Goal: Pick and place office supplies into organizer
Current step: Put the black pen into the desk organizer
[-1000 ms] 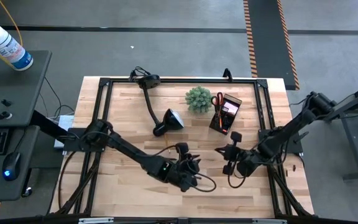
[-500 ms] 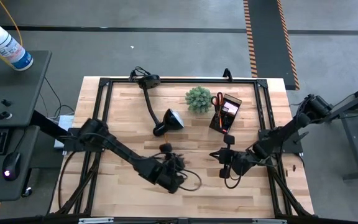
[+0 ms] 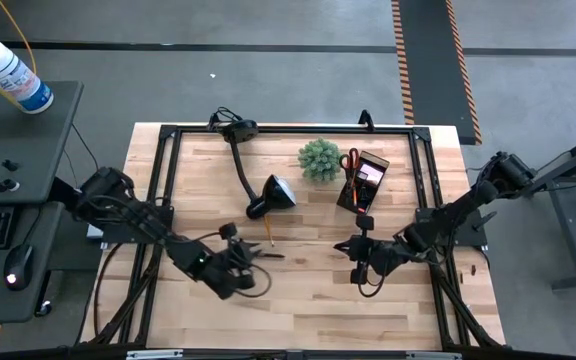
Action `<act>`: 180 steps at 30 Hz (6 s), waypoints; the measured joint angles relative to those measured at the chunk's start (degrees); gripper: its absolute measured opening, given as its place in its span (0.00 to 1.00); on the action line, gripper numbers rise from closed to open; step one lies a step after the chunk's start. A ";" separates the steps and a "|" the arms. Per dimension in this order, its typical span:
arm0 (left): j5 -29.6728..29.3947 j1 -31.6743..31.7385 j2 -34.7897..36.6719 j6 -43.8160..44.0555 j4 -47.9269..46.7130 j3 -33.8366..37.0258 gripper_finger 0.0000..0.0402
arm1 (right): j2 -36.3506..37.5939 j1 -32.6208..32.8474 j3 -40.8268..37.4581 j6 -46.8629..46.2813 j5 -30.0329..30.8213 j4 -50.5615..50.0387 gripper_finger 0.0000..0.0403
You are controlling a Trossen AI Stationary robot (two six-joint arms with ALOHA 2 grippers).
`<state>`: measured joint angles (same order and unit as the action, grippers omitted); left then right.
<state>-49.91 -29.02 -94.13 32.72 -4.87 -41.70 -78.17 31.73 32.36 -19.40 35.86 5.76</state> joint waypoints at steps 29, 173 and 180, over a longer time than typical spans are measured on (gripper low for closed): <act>18.77 0.13 14.80 -2.44 16.39 23.83 0.16 | 0.00 -0.64 0.00 0.42 -4.71 3.13 0.00; 35.84 15.15 -7.13 -25.11 65.29 20.29 0.02 | 0.02 -0.42 0.00 2.98 -3.57 5.90 0.00; 34.27 15.13 -7.10 -33.26 65.19 13.94 0.03 | 0.00 0.54 0.02 7.14 1.41 13.53 0.00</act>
<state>-15.64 -13.88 -101.23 -0.55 60.32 -27.76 -78.17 32.27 32.38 -12.26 37.27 19.28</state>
